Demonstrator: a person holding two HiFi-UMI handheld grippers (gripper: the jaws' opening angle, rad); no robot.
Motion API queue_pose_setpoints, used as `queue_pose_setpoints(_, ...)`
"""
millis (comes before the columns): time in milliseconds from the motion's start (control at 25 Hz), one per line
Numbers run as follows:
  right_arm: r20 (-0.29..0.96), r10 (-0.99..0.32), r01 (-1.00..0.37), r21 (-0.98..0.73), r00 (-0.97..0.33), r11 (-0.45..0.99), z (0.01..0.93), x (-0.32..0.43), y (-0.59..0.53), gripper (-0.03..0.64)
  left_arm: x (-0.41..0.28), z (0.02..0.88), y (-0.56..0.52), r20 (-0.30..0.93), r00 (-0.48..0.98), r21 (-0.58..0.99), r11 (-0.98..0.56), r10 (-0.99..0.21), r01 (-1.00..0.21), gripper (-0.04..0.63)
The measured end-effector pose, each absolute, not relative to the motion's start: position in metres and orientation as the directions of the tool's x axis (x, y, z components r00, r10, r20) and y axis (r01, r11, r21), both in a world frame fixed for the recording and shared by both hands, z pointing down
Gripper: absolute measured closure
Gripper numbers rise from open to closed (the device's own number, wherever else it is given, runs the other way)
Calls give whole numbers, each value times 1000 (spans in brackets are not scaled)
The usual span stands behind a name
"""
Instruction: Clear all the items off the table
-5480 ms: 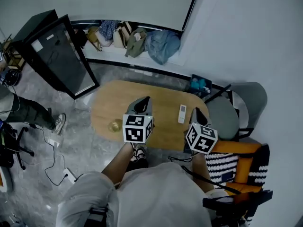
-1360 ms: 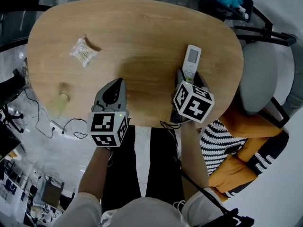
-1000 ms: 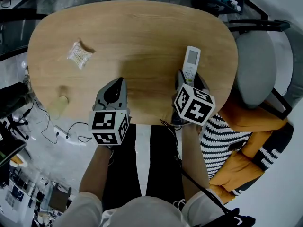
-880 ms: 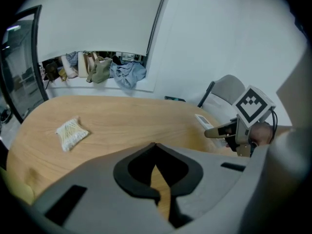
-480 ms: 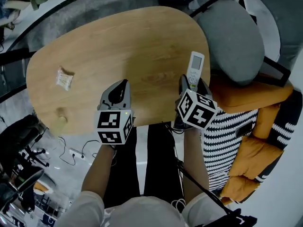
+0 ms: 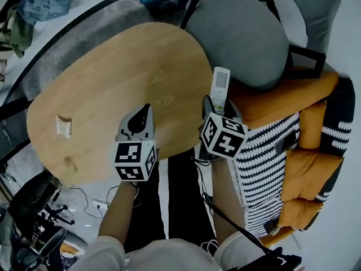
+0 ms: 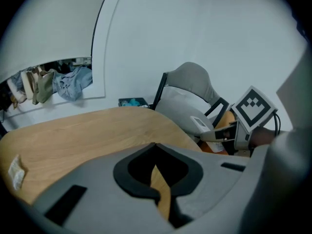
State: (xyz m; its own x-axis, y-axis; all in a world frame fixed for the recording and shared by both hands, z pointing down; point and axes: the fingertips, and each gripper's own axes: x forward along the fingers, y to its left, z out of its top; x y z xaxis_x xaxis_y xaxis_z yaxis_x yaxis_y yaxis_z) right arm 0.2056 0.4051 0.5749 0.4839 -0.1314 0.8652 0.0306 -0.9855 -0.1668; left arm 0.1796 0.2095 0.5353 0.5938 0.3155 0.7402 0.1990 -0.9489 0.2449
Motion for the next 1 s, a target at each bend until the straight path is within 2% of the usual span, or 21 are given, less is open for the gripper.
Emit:
queue_pose_setpoints(640,833,-152,-6,-177,531,-984,591,357,436,345,327,538,222,692,673,192,-965,261,177,593)
queue_pose_setpoints(1000,830,-157,-29,-167,535,-985,613,438,447,345,379,565,224,685,688,170,-970,242,172,593)
